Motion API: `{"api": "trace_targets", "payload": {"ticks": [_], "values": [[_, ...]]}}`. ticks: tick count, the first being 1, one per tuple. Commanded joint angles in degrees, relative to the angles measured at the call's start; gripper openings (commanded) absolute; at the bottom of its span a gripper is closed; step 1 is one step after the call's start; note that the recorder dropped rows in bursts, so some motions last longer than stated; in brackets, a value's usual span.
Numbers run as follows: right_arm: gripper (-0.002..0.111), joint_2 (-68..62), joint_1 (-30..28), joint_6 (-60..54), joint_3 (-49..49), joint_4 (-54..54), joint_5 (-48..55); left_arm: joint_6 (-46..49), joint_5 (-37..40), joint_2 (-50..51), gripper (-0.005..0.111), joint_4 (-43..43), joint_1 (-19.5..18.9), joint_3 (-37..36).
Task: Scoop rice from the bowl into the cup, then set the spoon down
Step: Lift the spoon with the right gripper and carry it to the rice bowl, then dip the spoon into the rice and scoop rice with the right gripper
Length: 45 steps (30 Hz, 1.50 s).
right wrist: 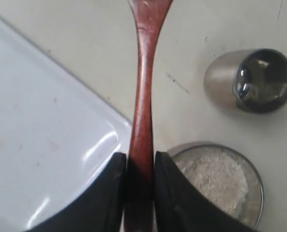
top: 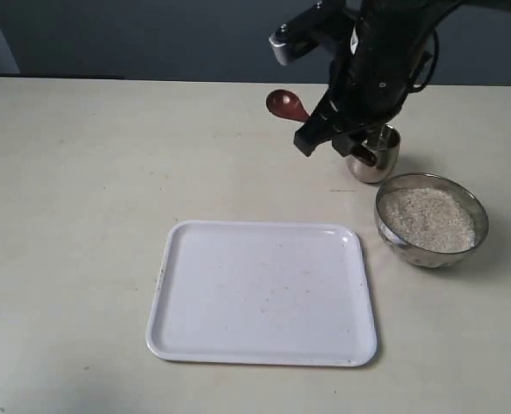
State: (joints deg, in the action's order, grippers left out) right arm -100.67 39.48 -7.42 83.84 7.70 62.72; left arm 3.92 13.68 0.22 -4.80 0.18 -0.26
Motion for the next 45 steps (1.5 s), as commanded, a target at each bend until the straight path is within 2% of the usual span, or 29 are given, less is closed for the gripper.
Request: {"api": "trace_targets", "payload": {"ticks": [1,10,19,29,45], "values": [[-0.001,5.42,-0.06,-3.51,-0.05,-1.64,7.24,-0.24,0.02,-0.22,0.0,0.09,0.01,0.26],[-0.001,12.57,-0.06,-3.92,-2.39,4.35,7.24,-0.24,0.02,-0.22,0.0,0.09,0.01,0.26],[-0.001,15.23,-0.06,-2.19,-13.78,14.05,7.24,-0.24,0.02,-0.22,0.0,0.09,0.01,0.26],[-0.001,19.75,-0.06,8.55,-24.77,30.67,7.24,-0.24,0.02,-0.22,0.0,0.09,0.01,0.26],[-0.001,25.99,-0.06,3.53,-35.56,29.96,7.24,-0.24,0.02,-0.22,0.0,0.09,0.01,0.26]]}}
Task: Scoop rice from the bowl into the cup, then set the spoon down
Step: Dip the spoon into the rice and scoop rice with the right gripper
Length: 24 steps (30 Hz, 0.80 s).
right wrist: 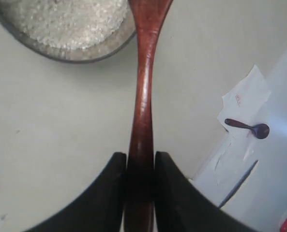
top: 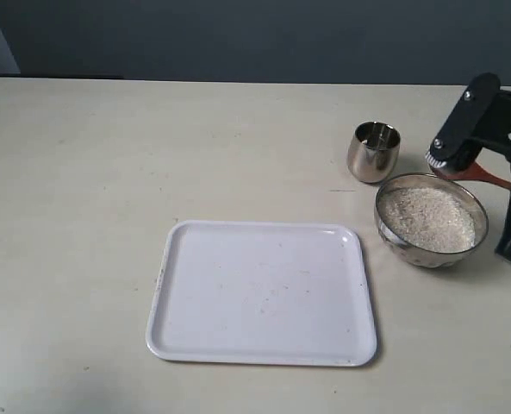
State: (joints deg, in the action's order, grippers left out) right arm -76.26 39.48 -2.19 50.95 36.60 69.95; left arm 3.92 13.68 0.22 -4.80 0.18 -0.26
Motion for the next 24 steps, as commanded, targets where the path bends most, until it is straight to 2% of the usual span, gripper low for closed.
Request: {"api": "trace_targets", "payload": {"ticks": [1,6,14,19,24], "values": [[-0.001,1.8,-0.06,-3.02,-3.55,1.5,0.01,-0.24,0.02,-0.22,0.0,0.09,0.01,0.26],[-0.001,2.01,-0.06,-7.27,-6.92,1.97,-0.09,-0.24,0.02,-0.22,0.0,0.09,0.01,0.26],[-0.001,0.27,-0.06,-6.8,-7.68,6.79,-6.0,-0.24,0.02,-0.22,0.0,0.09,0.01,0.26],[-0.001,-3.97,-0.06,-6.67,-7.78,7.96,-9.22,-0.24,0.02,-0.22,0.0,0.09,0.01,0.26],[-0.001,-10.43,-0.06,-3.07,-7.78,15.24,-11.55,-0.24,0.02,-0.22,0.0,0.09,0.01,0.26]]}}
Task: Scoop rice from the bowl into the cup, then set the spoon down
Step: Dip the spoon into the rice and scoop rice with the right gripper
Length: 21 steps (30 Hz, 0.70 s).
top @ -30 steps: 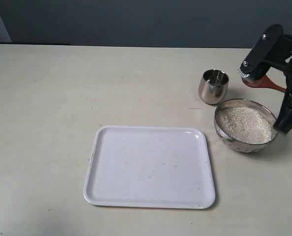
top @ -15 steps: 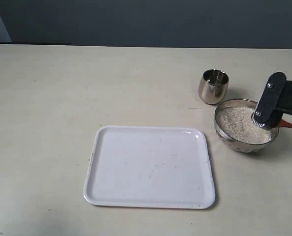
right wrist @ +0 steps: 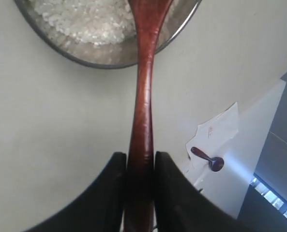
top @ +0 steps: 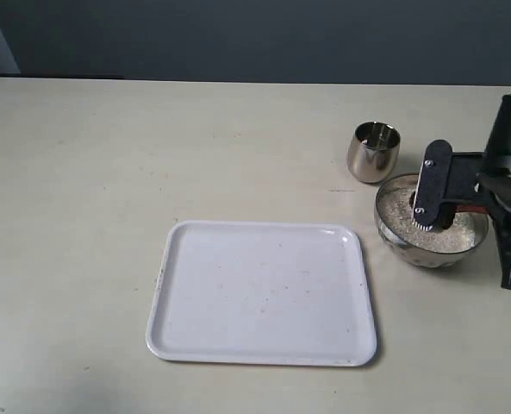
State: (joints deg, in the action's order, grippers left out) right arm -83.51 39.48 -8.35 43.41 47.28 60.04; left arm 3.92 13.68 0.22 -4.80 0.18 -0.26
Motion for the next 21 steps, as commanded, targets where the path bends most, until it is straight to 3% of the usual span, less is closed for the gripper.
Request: {"api": "trace_targets", "payload": {"ticks": [1,6,21], "values": [[-0.001,-3.75,-0.06,3.68,-0.24,5.23,-1.54,-0.24,0.02,-0.22,0.0,0.09,0.01,0.26],[-0.001,-6.2,-0.06,8.85,-0.24,10.37,-1.76,-0.24,0.02,-0.22,0.0,0.09,0.01,0.26],[-0.001,-7.09,-0.06,8.04,-0.24,5.37,-5.3,-0.24,0.02,-0.22,0.0,0.09,0.01,0.26]]}}
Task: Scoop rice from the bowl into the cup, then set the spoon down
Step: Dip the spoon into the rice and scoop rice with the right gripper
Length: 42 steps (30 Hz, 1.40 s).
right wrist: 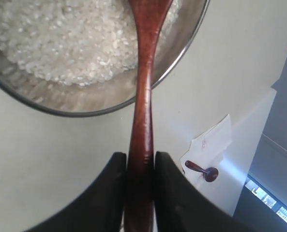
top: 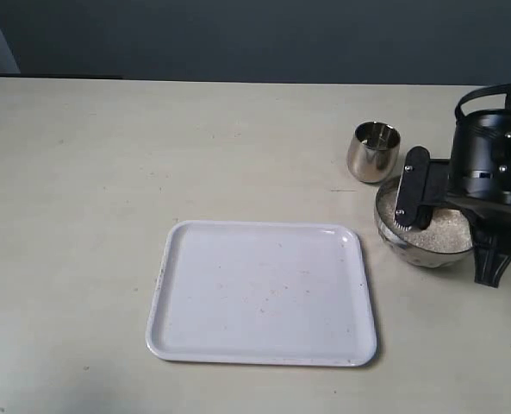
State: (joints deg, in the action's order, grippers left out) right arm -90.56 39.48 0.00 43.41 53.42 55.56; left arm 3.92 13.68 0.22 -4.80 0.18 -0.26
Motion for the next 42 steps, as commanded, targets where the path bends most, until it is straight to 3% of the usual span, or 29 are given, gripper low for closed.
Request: {"api": "trace_targets", "payload": {"ticks": [1,16,42], "values": [[-0.001,-0.04,-0.06,-0.3,-0.24,-0.77,-0.82,-0.24,0.02,-0.22,0.0,0.09,0.01,0.26],[-0.001,-3.61,-0.06,-3.15,-0.24,-7.38,-3.63,-0.24,0.02,-0.22,0.0,0.09,0.11,0.26],[-0.001,1.01,-0.06,-2.52,-0.11,-13.06,-2.39,-0.24,0.02,-0.22,0.0,0.09,0.11,0.26]]}}
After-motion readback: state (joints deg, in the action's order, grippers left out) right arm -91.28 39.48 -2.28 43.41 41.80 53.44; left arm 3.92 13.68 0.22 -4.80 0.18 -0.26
